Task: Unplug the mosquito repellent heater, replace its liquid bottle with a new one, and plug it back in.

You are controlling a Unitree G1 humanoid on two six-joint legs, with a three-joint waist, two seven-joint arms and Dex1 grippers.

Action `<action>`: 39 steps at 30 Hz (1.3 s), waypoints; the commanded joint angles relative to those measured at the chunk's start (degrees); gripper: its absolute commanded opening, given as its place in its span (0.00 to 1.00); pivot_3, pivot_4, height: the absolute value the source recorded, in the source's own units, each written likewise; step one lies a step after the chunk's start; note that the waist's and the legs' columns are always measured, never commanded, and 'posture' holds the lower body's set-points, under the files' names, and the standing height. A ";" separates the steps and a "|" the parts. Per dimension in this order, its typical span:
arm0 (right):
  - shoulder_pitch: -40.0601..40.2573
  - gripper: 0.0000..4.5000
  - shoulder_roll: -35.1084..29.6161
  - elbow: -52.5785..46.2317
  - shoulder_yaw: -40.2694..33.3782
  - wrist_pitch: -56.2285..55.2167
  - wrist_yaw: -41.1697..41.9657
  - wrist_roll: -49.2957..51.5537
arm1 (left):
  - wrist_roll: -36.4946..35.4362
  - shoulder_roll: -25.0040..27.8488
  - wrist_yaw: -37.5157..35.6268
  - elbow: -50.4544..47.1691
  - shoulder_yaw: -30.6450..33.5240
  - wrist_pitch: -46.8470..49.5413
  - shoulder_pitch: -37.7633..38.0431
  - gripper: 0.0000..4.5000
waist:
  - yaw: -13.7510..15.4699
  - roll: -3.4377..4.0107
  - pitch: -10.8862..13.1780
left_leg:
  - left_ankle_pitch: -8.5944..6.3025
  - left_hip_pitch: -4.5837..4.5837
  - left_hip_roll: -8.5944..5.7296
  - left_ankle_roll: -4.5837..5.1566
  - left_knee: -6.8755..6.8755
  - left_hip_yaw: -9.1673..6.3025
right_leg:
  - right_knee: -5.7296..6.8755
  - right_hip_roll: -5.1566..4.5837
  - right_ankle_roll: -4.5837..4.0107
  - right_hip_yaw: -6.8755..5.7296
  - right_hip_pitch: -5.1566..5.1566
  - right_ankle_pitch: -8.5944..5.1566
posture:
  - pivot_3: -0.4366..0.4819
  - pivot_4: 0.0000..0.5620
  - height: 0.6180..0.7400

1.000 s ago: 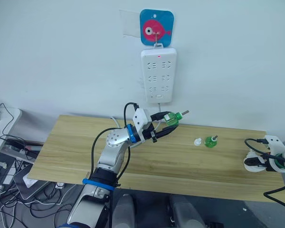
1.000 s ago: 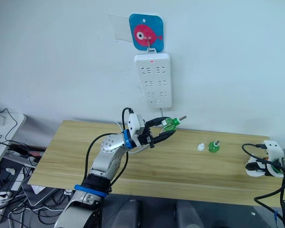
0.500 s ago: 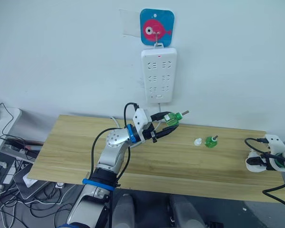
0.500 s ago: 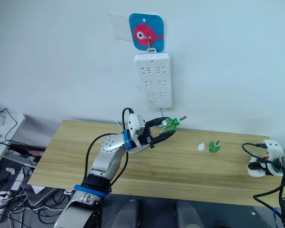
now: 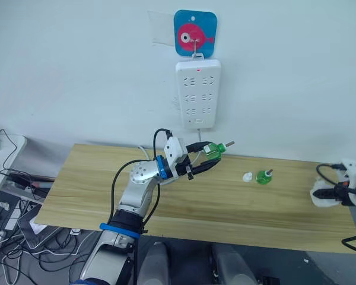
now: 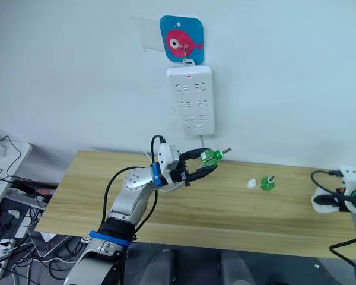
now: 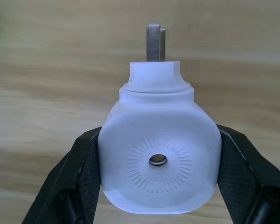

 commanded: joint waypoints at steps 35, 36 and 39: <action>13.42 0.65 11.31 -35.43 -15.15 11.89 -42.02 95.30 | -6.35 2.28 -18.80 -3.14 -1.76 3.88 -4.85 0.50 | -0.24 0.03 -0.09 | 0.07 -0.12 -0.08 0.07 -0.28 0.08 | -0.33 -0.12 0.14 -0.02 -0.06 0.09 | 0.50 0.33 1.00; 13.36 0.65 11.27 -35.55 -14.98 11.78 -41.82 95.30 | -6.33 2.21 -18.89 -3.07 -1.81 3.90 -4.94 0.50 | -0.24 0.03 -0.09 | 0.07 -0.12 -0.08 0.07 -0.28 0.07 | -0.32 -0.12 0.14 -0.03 -0.06 0.09 | 0.50 0.33 1.00; 13.21 0.65 10.90 -35.88 -14.45 11.82 -40.90 95.30 | -6.35 2.28 -19.35 -2.71 -1.79 3.79 -5.14 0.50 | -0.24 0.04 -0.09 | 0.07 -0.12 -0.08 0.07 -0.27 0.08 | -0.30 -0.12 0.14 -0.02 -0.06 0.09 | 0.50 0.33 1.00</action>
